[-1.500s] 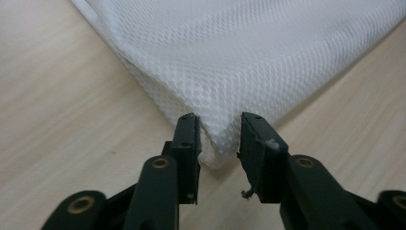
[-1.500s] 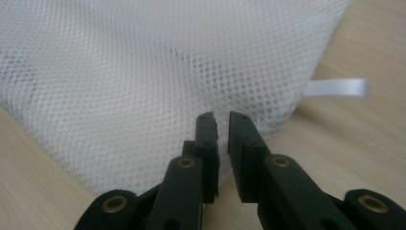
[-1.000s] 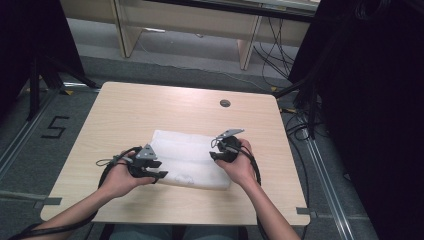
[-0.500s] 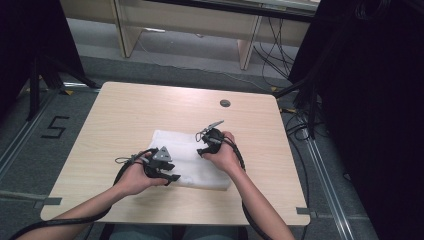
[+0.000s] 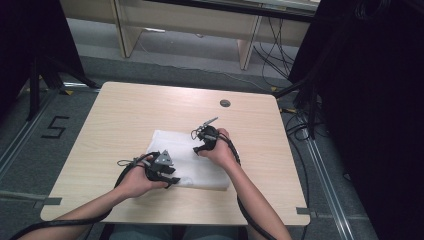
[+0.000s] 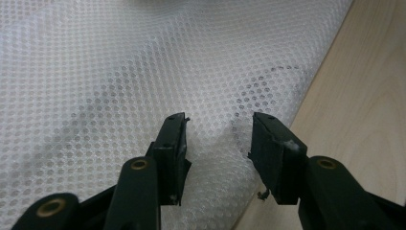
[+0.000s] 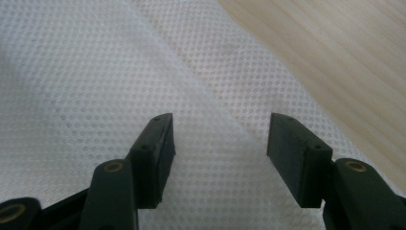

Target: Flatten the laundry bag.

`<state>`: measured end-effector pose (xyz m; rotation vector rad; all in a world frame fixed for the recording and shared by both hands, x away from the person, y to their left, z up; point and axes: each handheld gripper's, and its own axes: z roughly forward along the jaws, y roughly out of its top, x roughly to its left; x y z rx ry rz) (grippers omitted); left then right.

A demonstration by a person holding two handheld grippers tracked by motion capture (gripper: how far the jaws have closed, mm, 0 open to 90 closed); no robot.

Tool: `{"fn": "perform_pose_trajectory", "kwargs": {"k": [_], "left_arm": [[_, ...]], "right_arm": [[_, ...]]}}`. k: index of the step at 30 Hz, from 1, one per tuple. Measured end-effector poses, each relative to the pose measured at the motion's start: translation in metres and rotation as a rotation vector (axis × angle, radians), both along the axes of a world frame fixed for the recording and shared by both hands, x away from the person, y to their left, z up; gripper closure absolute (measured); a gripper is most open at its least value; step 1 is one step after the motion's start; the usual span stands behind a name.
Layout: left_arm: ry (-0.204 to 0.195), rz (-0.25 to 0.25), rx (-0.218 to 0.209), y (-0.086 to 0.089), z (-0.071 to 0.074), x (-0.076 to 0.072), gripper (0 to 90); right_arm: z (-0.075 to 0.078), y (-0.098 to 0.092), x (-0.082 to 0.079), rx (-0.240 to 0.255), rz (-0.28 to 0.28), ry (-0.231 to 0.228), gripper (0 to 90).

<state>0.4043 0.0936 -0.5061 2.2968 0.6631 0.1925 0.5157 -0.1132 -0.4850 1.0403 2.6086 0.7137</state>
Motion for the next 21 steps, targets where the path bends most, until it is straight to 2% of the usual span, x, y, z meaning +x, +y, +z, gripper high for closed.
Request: {"fn": "perform_pose_trajectory", "kwargs": {"k": [1,2,3,4,5,6,10,13,15,16,18,21], "left_arm": [[-0.005,0.002,0.003,0.000,0.000,0.000,56.4],[-0.007,0.004,0.002,0.000,-0.001,0.000,56.6],[-0.005,-0.003,0.005,0.000,-0.001,0.000,56.8],[-0.005,-0.003,0.005,0.000,-0.001,0.000,56.9],[-0.009,-0.003,0.007,0.000,-0.001,-0.001,56.9],[-0.009,0.000,0.009,0.000,-0.001,-0.001,57.6],[-0.006,-0.001,0.004,0.000,-0.002,-0.001,58.0],[-0.011,0.009,0.002,0.000,-0.002,-0.001,58.2],[-0.020,0.004,0.003,0.000,-0.002,0.000,58.5],[-0.016,-0.002,0.003,0.001,-0.002,0.000,58.5],[-0.017,-0.004,-0.005,0.001,-0.002,0.000,58.8],[-0.022,-0.002,-0.002,0.001,-0.003,0.001,59.0]], "right_arm": [[-0.003,0.001,0.001,0.005,-0.012,0.028,41.6],[-0.006,0.001,0.003,-0.002,0.004,0.023,41.0],[-0.006,0.001,0.003,0.006,-0.026,0.049,41.1],[-0.006,0.001,0.003,0.006,-0.026,0.049,41.1],[-0.007,-0.001,0.006,0.020,-0.002,0.032,41.4],[-0.006,-0.001,0.005,0.022,-0.019,0.064,44.9],[-0.005,-0.001,0.004,0.030,0.028,0.068,60.3],[-0.003,0.004,0.000,0.013,0.048,0.081,72.7],[-0.001,0.008,-0.002,-0.015,0.070,0.087,80.5],[-0.001,0.008,-0.002,-0.015,0.070,0.087,80.5],[0.002,0.015,-0.005,-0.079,0.123,0.059,85.4],[0.006,0.020,-0.009,-0.106,0.123,0.056,85.6]]}}
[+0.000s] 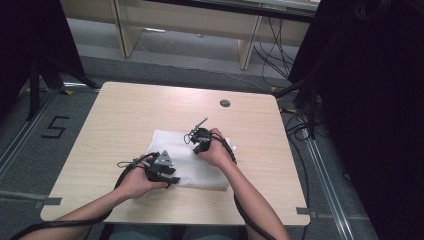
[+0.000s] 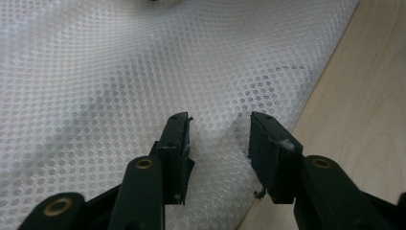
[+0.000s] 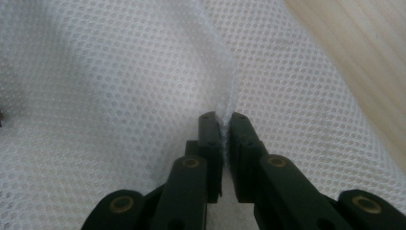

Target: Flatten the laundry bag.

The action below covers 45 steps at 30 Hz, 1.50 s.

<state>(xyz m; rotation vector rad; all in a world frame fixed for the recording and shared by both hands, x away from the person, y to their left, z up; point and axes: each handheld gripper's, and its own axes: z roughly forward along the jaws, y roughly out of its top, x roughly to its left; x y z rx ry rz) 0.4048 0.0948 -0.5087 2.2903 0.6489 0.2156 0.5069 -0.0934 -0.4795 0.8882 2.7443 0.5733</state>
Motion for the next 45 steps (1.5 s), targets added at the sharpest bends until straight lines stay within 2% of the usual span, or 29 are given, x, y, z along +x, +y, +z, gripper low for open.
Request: {"fn": "perform_pose_trajectory", "kwargs": {"k": [2,3,4,5,6,8,9,10,12,13,14,15,18,22,24,27,30,31,32,33,34,35,39,43,45], "left_arm": [[0.000,0.005,-0.001,0.000,0.000,-0.001,60.2],[-0.008,0.017,-0.010,0.000,0.000,-0.002,61.4],[-0.018,0.008,-0.009,0.000,0.001,-0.002,64.8],[-0.010,0.021,-0.033,-0.002,0.001,-0.004,69.1],[-0.016,0.006,-0.023,-0.002,0.003,-0.004,72.5],[-0.022,-0.010,-0.031,-0.006,0.006,-0.009,80.2],[-0.024,-0.028,-0.024,-0.008,0.007,-0.010,82.3],[-0.016,-0.032,-0.025,-0.011,0.007,-0.011,82.7],[-0.027,-0.035,-0.011,-0.012,0.006,-0.011,82.4],[-0.031,-0.036,0.011,-0.013,0.003,-0.008,82.0],[-0.012,-0.018,-0.002,-0.013,0.002,-0.008,82.1],[-0.023,-0.032,0.010,-0.012,0.002,-0.006,82.6],[-0.036,-0.035,0.021,-0.012,0.001,-0.007,82.6],[-0.024,-0.026,0.014,-0.012,0.000,-0.007,82.4],[-0.041,-0.029,0.014,-0.012,0.000,-0.006,82.3],[-0.039,-0.025,0.020,-0.012,0.000,-0.007,81.7],[-0.038,-0.021,0.012,-0.012,0.000,-0.007,81.2],[-0.042,-0.023,0.012,-0.012,0.000,-0.007,81.2],[-0.043,-0.023,0.012,-0.012,0.000,-0.007,81.2],[-0.045,-0.027,0.019,-0.012,0.000,-0.007,81.3],[-0.041,-0.021,0.012,-0.012,0.000,-0.007,81.3],[-0.034,-0.012,0.008,-0.013,-0.001,-0.008,81.3],[-0.041,-0.007,0.001,-0.014,0.004,-0.011,81.5],[-0.047,-0.027,-0.027,-0.018,0.012,-0.016,85.9],[-0.037,-0.040,-0.013,-0.021,0.011,-0.018,87.2]], "right_arm": [[0.007,0.001,-0.002,-0.001,0.025,-0.019,85.6],[0.010,0.001,-0.003,0.006,0.019,-0.016,85.6],[0.011,0.000,-0.003,0.015,0.017,-0.022,85.5],[0.014,-0.001,-0.003,0.021,0.017,-0.021,85.5],[0.015,-0.003,-0.003,0.025,0.014,-0.028,85.5],[0.018,-0.005,-0.005,0.043,-0.002,-0.019,85.5],[0.020,-0.006,-0.004,0.051,0.009,-0.021,85.5],[0.021,-0.006,-0.005,0.053,0.005,-0.031,85.5],[0.023,-0.007,-0.007,0.062,-0.003,-0.024,85.5],[0.026,-0.007,-0.009,0.068,0.001,-0.029,85.6],[0.027,-0.008,-0.011,0.073,0.002,-0.027,85.5],[0.029,-0.008,-0.012,0.076,0.005,-0.034,85.5],[0.034,-0.010,-0.018,0.090,0.022,-0.049,85.5],[0.040,-0.012,-0.024,0.109,0.032,-0.061,85.5],[0.050,-0.013,-0.031,0.127,0.034,-0.072,85.5],[0.056,-0.012,-0.038,0.149,0.040,-0.075,85.4],[0.062,-0.011,-0.044,0.145,0.065,-0.097,85.2],[0.064,-0.011,-0.047,0.150,0.065,-0.085,85.2],[0.065,-0.010,-0.049,0.149,0.059,-0.090,85.2],[0.066,-0.010,-0.050,0.144,0.085,-0.102,85.2],[0.067,-0.009,-0.053,0.148,0.077,-0.094,85.3],[0.068,-0.009,-0.055,0.143,0.081,-0.107,85.2],[0.071,-0.007,-0.060,0.144,0.073,-0.098,85.2],[0.071,-0.008,-0.060,0.150,0.070,-0.103,85.2],[0.071,-0.010,-0.060,0.150,0.066,-0.097,85.3]]}}
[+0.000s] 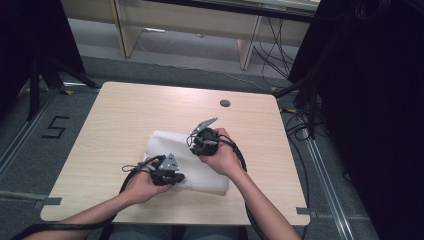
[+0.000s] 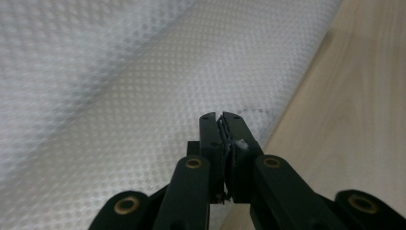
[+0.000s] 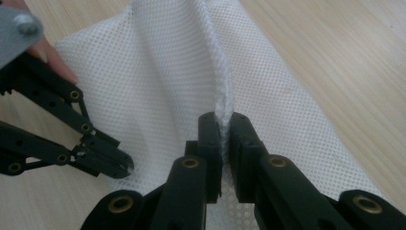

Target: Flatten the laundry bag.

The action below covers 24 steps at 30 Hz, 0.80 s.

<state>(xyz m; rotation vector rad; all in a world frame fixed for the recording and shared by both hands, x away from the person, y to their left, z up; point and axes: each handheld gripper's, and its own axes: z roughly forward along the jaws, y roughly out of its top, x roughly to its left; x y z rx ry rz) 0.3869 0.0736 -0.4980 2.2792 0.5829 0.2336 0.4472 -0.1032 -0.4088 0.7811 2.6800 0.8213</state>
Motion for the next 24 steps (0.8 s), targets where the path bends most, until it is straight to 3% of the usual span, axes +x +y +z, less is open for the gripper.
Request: {"fn": "perform_pose_trajectory", "kwargs": {"k": [2,3,4,12,16,18,19,21,24], "left_arm": [[0.021,0.002,0.015,-0.001,-0.006,0.002,87.3],[0.018,-0.009,0.031,0.000,-0.006,0.004,87.2],[0.033,0.009,0.021,-0.001,-0.007,0.004,87.1],[0.024,0.008,0.027,-0.001,-0.006,0.004,86.1],[0.023,-0.019,-0.006,-0.002,0.009,-0.003,89.2],[0.032,-0.025,-0.017,-0.006,0.007,-0.006,89.3],[0.034,-0.064,0.033,-0.005,0.005,-0.005,89.3],[0.046,-0.079,0.069,-0.005,0.000,-0.004,89.3],[0.063,-0.075,0.055,-0.005,-0.002,-0.001,88.7]], "right_arm": [[0.001,-0.001,-0.002,-0.001,0.000,-0.003,85.3],[0.002,0.000,-0.005,0.009,-0.022,0.021,85.3],[0.002,0.000,-0.005,0.012,-0.018,0.002,85.3],[0.012,0.003,-0.010,0.029,-0.013,0.002,85.3],[0.015,0.006,-0.013,0.000,-0.010,-0.041,85.3],[0.012,0.006,-0.010,0.013,0.030,-0.048,85.3],[0.012,0.007,-0.011,0.014,0.000,-0.031,85.3],[0.012,0.007,-0.011,0.026,-0.008,-0.023,85.3],[0.014,0.007,-0.013,0.027,-0.013,-0.033,85.1]]}}
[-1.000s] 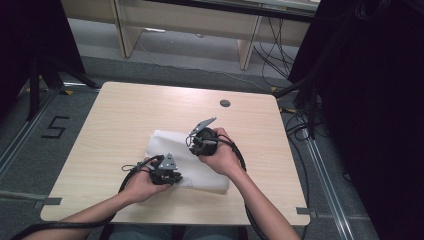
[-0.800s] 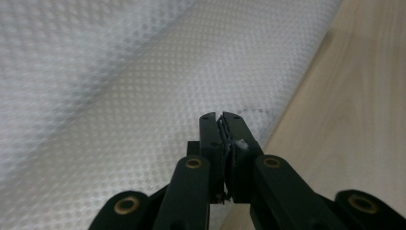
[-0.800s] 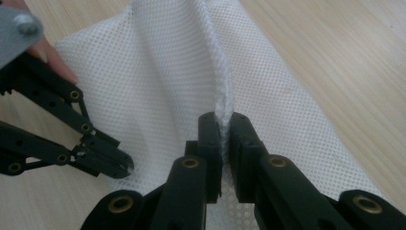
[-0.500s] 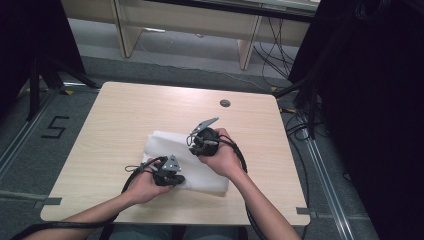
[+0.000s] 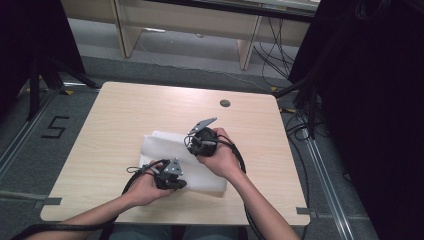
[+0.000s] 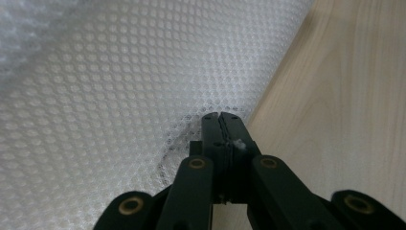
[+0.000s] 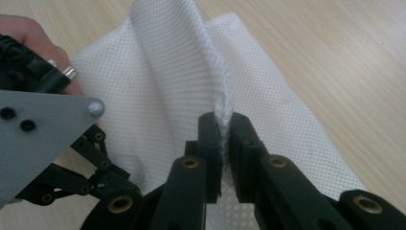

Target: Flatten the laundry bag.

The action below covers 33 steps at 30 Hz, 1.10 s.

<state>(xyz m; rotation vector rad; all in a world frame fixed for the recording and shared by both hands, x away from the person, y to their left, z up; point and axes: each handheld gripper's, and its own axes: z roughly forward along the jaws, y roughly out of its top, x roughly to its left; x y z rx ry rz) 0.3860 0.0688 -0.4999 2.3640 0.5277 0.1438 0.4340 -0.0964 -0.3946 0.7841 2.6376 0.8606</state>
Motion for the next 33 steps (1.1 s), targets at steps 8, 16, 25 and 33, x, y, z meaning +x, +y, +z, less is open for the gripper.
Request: {"fn": "perform_pose_trajectory", "kwargs": {"k": [8,16,25,33], "left_arm": [[0.023,0.063,-0.046,-0.003,-0.005,0.004,87.6],[0.005,0.055,-0.049,-0.002,-0.002,0.009,79.6],[-0.005,0.080,-0.133,0.045,0.028,-0.012,70.8],[0.056,0.125,-0.082,0.089,0.012,-0.035,71.7]], "right_arm": [[0.005,0.003,-0.001,0.002,0.000,0.010,85.1],[0.008,0.004,-0.001,0.017,-0.007,-0.020,85.1],[0.004,-0.002,-0.003,0.000,0.001,-0.057,85.2],[0.013,-0.001,-0.005,-0.022,0.006,-0.085,85.2]]}}
